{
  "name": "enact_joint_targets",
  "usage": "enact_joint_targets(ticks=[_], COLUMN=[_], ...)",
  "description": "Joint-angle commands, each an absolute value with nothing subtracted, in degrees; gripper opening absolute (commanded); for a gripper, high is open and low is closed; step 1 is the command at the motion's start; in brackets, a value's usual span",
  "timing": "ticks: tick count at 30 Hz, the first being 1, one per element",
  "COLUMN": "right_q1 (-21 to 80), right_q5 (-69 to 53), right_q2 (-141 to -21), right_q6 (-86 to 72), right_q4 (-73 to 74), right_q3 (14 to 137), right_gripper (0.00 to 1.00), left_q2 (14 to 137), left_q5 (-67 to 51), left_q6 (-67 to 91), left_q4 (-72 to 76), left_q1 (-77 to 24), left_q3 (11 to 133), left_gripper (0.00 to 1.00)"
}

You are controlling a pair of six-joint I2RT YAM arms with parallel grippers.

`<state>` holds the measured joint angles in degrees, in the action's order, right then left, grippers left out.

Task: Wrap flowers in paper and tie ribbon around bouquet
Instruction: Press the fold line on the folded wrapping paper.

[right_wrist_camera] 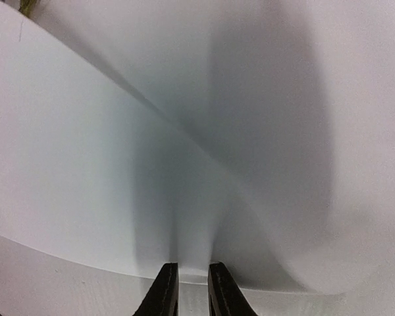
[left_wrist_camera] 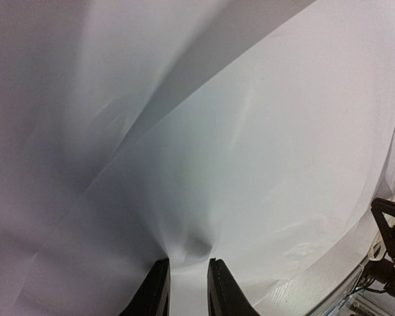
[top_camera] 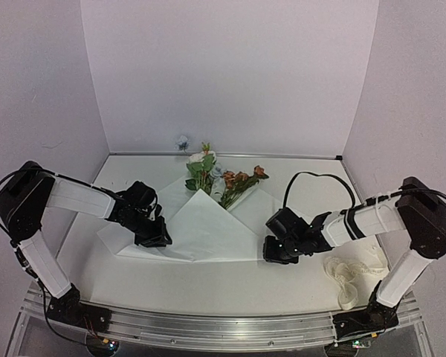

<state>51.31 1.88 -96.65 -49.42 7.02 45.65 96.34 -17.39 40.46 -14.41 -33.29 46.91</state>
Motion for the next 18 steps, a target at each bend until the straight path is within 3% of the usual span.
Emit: enact_joint_targets(ticks=[1, 10, 18], right_q1=[48.3, 45.9, 51.5], right_q5=[5.2, 6.8, 5.1], right_q2=[-92.6, -82.2, -81.4], right_q6=[-55.3, -55.8, -46.7], right_q4=[6.8, 6.4, 18.9], right_q3=[38.4, 30.7, 45.1], right_gripper=[0.19, 0.22, 0.22], left_q2=[97.9, 97.4, 94.0], left_q5=[-14.4, -14.7, -14.9], left_q6=[39.3, 38.6, 36.6], left_q4=[-16.1, -16.4, -18.1], left_q1=[-32.5, -32.5, -33.1], left_q3=[47.9, 48.7, 52.5], left_gripper=[0.22, 0.23, 0.31])
